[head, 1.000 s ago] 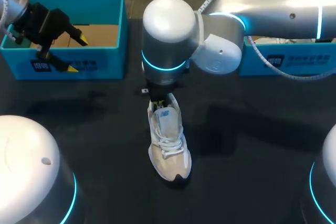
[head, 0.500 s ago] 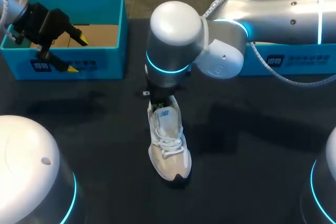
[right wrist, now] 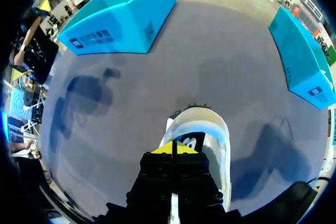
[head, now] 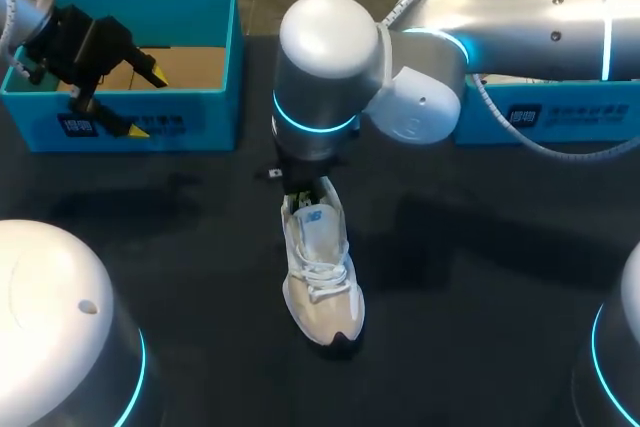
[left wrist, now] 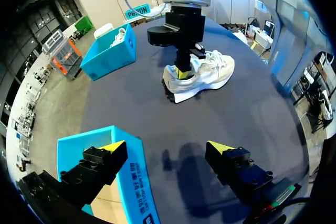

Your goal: Take the shoe out of the shoebox, open the shoe tongue, remove and reinsert the insole, then place the shoe into the shoebox

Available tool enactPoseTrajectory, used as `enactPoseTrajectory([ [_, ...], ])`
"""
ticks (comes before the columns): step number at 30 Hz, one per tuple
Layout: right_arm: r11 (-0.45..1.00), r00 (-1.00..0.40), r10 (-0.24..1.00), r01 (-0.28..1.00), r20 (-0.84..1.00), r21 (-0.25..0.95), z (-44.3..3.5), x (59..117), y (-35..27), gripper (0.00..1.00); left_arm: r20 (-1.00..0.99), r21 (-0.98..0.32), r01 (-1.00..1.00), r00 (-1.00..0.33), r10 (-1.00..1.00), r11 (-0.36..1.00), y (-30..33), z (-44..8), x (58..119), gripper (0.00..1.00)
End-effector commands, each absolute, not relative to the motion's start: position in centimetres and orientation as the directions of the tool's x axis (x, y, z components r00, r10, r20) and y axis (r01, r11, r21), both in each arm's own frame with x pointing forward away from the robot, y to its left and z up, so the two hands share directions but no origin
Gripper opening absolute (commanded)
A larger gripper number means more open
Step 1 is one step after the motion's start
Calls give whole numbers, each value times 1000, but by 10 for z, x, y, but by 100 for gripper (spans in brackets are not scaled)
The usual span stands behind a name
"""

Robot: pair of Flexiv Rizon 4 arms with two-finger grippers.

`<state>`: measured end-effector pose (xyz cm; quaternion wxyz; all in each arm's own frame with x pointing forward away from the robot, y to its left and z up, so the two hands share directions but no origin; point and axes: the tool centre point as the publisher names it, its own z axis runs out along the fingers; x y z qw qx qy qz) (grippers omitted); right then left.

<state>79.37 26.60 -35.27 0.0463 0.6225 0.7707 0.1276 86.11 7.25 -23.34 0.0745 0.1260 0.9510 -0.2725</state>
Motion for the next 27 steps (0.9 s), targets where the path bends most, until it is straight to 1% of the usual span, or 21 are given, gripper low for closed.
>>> enactPoseTrajectory([
  [1, 195, -225, 969, 951, 102, 239, -365, 800, 267, 0, -208, -496, 280, -957, 200, 822, 72, -233, 862, 100],
  [9, 200, -226, 968, 957, 109, 208, -379, 803, 266, 0, -208, -496, 280, -957, 200, 822, 72, -233, 862, 100],
  [21, 154, -173, 972, 980, 156, 128, -424, 793, 261, 0, -208, -496, 280, -957, 200, 822, 72, -233, 862, 100],
  [25, 137, -153, 978, 984, 143, 115, -429, 789, 258, 0, -208, -496, 280, -957, 200, 822, 72, -233, 862, 100],
  [27, 134, -149, 982, 983, 117, 127, -425, 786, 257, 0, -208, -496, 280, -957, 200, 822, 72, -233, 862, 100],
])
